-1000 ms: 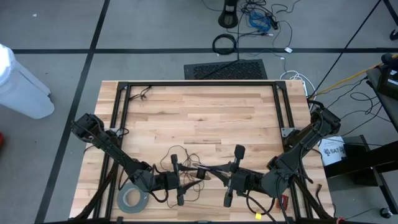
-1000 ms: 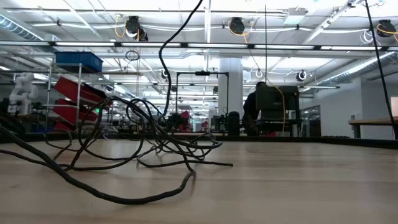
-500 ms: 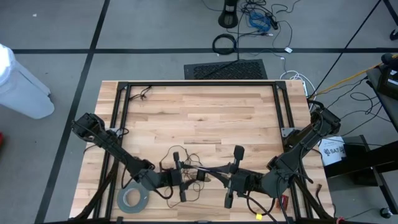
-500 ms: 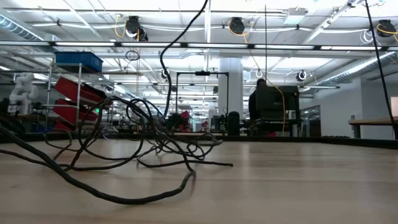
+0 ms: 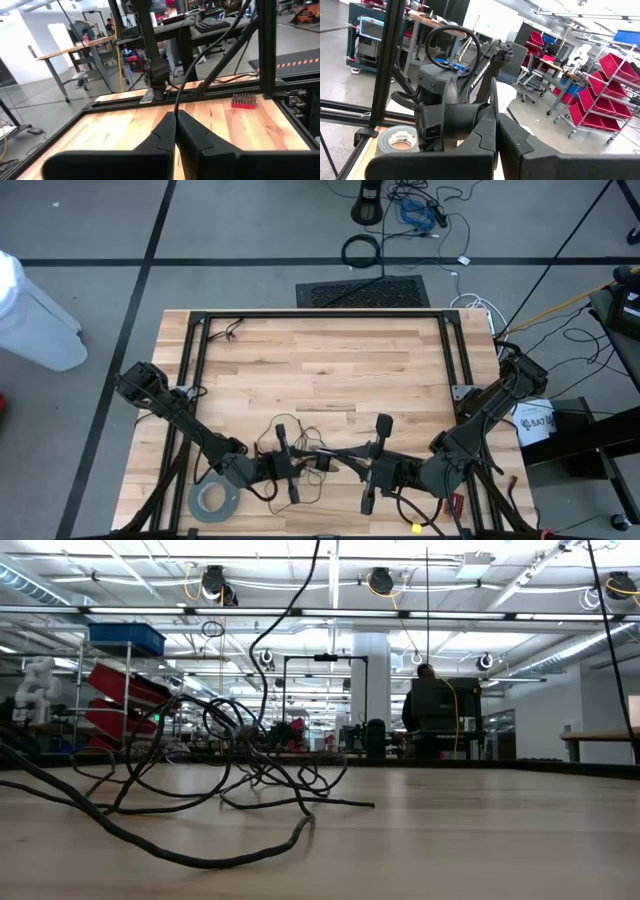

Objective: Coil cords
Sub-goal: Coil the black wire onto the spool

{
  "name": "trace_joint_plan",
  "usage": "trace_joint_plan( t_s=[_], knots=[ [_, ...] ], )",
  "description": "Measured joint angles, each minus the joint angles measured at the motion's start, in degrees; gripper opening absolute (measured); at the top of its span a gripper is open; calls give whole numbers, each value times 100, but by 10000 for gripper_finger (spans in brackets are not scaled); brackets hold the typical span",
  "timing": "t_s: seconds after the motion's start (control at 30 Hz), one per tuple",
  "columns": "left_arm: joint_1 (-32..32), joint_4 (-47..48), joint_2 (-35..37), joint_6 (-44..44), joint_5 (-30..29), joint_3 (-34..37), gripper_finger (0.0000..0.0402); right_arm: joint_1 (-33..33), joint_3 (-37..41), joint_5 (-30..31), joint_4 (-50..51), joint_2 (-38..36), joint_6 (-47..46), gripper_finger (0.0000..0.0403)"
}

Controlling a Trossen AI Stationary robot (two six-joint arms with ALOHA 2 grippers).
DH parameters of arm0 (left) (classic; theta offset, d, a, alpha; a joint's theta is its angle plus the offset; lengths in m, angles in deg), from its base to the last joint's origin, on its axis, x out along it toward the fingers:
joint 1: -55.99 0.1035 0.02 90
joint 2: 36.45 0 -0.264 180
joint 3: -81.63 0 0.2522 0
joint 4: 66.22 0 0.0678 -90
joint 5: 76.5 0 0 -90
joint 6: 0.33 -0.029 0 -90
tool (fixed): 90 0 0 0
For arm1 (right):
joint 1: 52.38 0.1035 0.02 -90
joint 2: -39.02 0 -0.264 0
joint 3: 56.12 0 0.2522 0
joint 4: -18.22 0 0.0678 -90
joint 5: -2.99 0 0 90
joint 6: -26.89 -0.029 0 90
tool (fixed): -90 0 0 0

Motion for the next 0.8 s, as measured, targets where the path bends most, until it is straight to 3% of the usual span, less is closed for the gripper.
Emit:
trace_joint_plan(
  t_s=[0.13, 0.4, 0.57, 0.8],
  knots=[
    [-75, 17, 32, -165, -197, 0, 8, 0, 0, 4, 22, 0, 6, 0],
    [-632, 585, 755, -690, -1297, 0, 3, 4, -2, 45, 104, 0, 11, 0],
    [-1024, 1741, 1445, -137, -2017, 0, 3, 4, -2, 45, 103, 0, 12, 0],
    [-1436, 2701, 1976, 462, -2182, 0, 2, 2, -2, 15, 221, 0, -149, 0]
  ],
)
